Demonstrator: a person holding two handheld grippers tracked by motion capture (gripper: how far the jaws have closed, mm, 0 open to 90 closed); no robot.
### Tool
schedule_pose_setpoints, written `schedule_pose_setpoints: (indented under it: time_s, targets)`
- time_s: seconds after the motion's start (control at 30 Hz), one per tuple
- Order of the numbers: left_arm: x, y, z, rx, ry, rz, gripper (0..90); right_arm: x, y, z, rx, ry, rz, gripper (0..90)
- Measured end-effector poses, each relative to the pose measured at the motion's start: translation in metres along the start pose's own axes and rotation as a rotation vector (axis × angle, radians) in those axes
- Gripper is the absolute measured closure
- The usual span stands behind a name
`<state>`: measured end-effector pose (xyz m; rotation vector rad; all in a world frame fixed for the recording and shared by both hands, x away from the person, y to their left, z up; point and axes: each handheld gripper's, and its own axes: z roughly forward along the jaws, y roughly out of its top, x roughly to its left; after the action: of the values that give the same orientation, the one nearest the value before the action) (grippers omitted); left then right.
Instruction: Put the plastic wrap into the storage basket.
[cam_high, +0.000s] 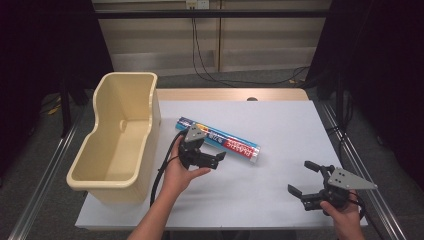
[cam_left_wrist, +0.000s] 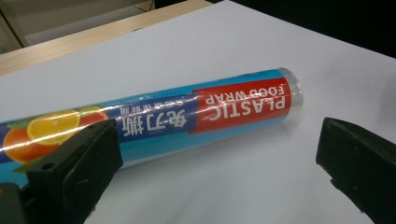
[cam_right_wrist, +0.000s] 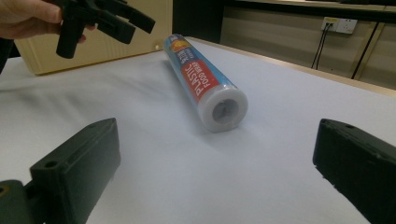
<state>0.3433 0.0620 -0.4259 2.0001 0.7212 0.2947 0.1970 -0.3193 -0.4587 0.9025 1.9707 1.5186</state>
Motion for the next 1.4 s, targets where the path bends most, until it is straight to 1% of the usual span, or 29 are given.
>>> schedule_pose_setpoints:
  time_s: [0.07, 0.1, 0.13, 0.2, 0.27, 0.3, 0.33, 0.43, 0.5, 0.57, 0.6, 0.73, 0.8, 0.83, 0.9, 0.93, 1.0, 1.03, 1.13, 1.2, 1.23, 1.27, 1.3, 1.33, 1.4]
  targets:
    - [0.002, 0.004, 0.005, 0.028, 0.011, 0.016, 0.0, 0.001, 0.000, 0.000, 0.002, 0.005, -0.001, 0.7]
    - [0.003, 0.006, 0.007, 0.034, 0.012, 0.015, 0.0, 0.001, 0.000, 0.001, 0.005, 0.007, -0.003, 0.8]
    - [0.004, 0.007, 0.009, 0.035, 0.012, 0.024, 0.0, 0.001, 0.000, 0.001, 0.005, 0.007, -0.003, 0.8]
    - [0.008, 0.010, 0.014, 0.064, 0.014, 0.033, 0.0, 0.002, 0.000, 0.001, 0.006, 0.011, -0.005, 0.8]
    - [0.010, 0.012, 0.018, 0.093, 0.019, 0.057, 0.0, 0.002, 0.000, 0.000, 0.008, 0.014, -0.005, 0.8]
    - [0.012, 0.013, 0.020, 0.096, 0.014, 0.058, 0.0, 0.002, 0.000, 0.000, 0.008, 0.016, -0.005, 0.9]
    - [0.013, 0.015, 0.022, 0.110, 0.010, 0.052, 0.0, 0.002, 0.000, 0.000, 0.009, 0.018, -0.006, 0.9]
    - [0.017, 0.019, 0.027, 0.140, 0.004, 0.076, 0.0, 0.002, -0.001, 0.000, 0.015, 0.020, -0.005, 0.9]
    - [0.019, 0.022, 0.030, 0.152, 0.000, 0.066, 0.0, 0.002, -0.001, 0.000, 0.017, 0.020, -0.007, 0.9]
    - [0.021, 0.023, 0.031, 0.144, -0.008, 0.054, 0.0, 0.002, -0.001, 0.001, 0.021, 0.022, -0.008, 0.9]
    - [0.022, 0.024, 0.032, 0.146, -0.010, 0.056, 0.0, 0.002, -0.001, 0.001, 0.022, 0.021, -0.011, 0.9]
    - [0.026, 0.027, 0.038, 0.173, -0.010, 0.092, 0.0, 0.002, -0.001, 0.001, 0.025, 0.022, -0.009, 0.9]
    - [0.029, 0.029, 0.042, 0.212, -0.016, 0.112, 0.0, 0.003, -0.001, 0.001, 0.025, 0.027, -0.002, 0.9]
    - [0.031, 0.031, 0.043, 0.231, -0.016, 0.125, 0.2, 0.003, -0.001, 0.001, 0.030, 0.030, -0.009, 1.0]
    - [0.033, 0.033, 0.048, 0.259, -0.026, 0.144, 0.6, 0.003, -0.001, 0.001, 0.036, 0.033, -0.012, 1.1]
    - [0.034, 0.033, 0.050, 0.266, -0.029, 0.155, 0.6, 0.003, -0.001, 0.001, 0.037, 0.035, -0.014, 1.1]
    - [0.036, 0.036, 0.053, 0.266, -0.045, 0.174, 0.7, 0.003, -0.001, 0.001, 0.036, 0.037, -0.014, 1.1]
    - [0.037, 0.037, 0.055, 0.267, -0.045, 0.179, 0.9, 0.002, -0.001, 0.001, 0.036, 0.037, -0.013, 1.1]
    - [0.041, 0.040, 0.060, 0.261, -0.058, 0.185, 0.9, 0.002, -0.001, 0.001, 0.038, 0.039, -0.010, 1.1]
    - [0.043, 0.041, 0.064, 0.261, -0.076, 0.170, 0.9, 0.002, -0.001, 0.001, 0.037, 0.045, -0.009, 1.3]
    - [0.044, 0.041, 0.066, 0.264, -0.085, 0.171, 0.9, 0.002, -0.001, 0.001, 0.038, 0.046, -0.010, 1.3]
    - [0.045, 0.041, 0.068, 0.270, -0.087, 0.180, 0.9, 0.002, -0.001, 0.001, 0.039, 0.050, -0.013, 1.3]
    - [0.046, 0.041, 0.069, 0.287, -0.092, 0.202, 0.9, 0.002, -0.001, 0.001, 0.041, 0.052, -0.011, 1.4]
    - [0.047, 0.041, 0.071, 0.296, -0.094, 0.206, 1.1, 0.002, -0.001, 0.002, 0.043, 0.056, -0.013, 1.6]
    - [0.049, 0.040, 0.073, 0.322, -0.114, 0.221, 1.1, 0.002, -0.002, 0.002, 0.047, 0.061, -0.011, 1.7]
